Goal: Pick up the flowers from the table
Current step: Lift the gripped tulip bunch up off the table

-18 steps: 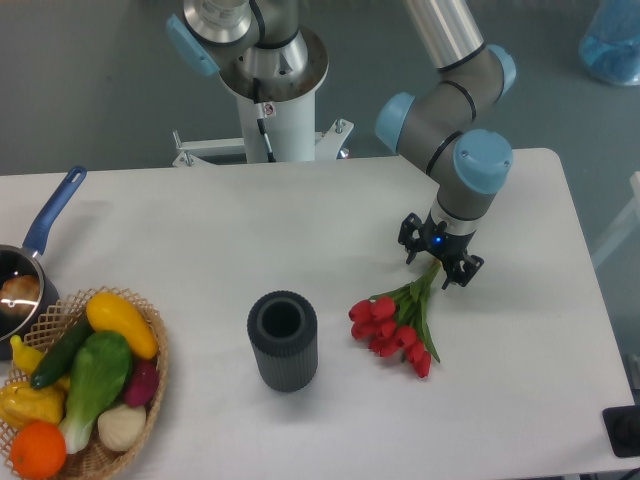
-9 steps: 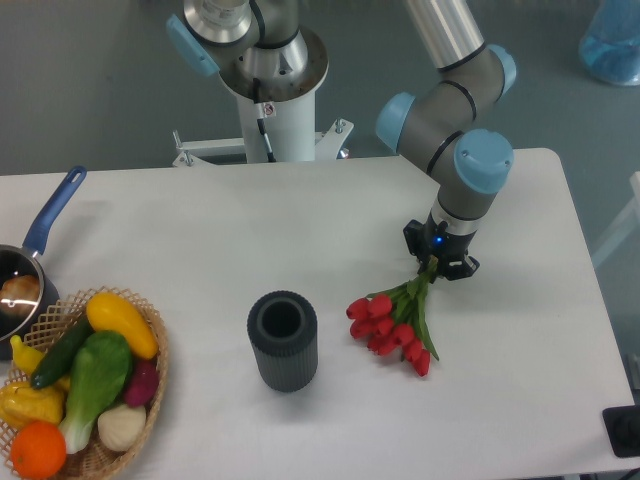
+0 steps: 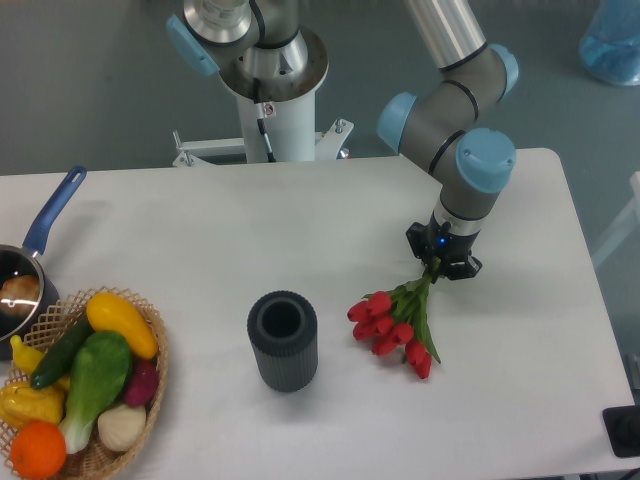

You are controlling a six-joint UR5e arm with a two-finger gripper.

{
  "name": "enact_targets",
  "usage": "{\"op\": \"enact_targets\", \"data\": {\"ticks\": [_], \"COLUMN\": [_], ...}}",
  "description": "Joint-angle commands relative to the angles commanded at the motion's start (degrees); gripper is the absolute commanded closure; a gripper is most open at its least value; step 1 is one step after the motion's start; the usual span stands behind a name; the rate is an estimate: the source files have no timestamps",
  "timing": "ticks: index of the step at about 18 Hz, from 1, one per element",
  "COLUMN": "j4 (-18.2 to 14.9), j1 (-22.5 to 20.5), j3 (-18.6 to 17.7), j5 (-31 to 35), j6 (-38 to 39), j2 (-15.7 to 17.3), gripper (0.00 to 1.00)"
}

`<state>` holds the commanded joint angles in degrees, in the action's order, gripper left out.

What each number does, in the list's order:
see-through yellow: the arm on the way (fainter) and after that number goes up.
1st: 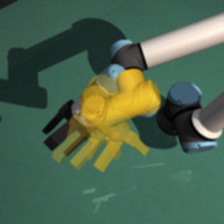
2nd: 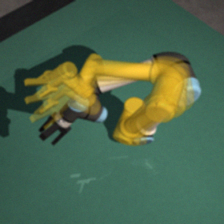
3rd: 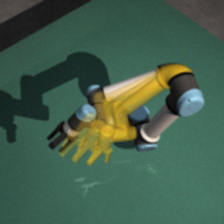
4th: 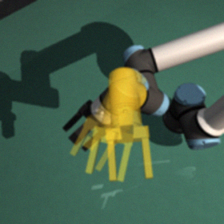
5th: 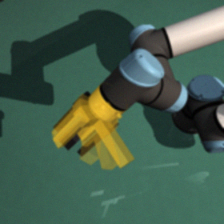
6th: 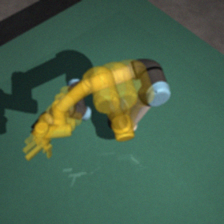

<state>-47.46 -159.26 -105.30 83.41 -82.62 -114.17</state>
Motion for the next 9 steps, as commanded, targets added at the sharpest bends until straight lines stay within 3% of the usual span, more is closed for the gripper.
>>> {"op": "enact_targets", "data": {"ticks": [6, 9], "j4": [-0.53, -0.44], "j1": [0.26, 1.23], "j3": [5.45, 8.69], "j5": [-1.05, -6.4], "j6": [3.06, 7.1], "j2": [0.88, 0.97], "gripper": [0.9, 0.9]}}
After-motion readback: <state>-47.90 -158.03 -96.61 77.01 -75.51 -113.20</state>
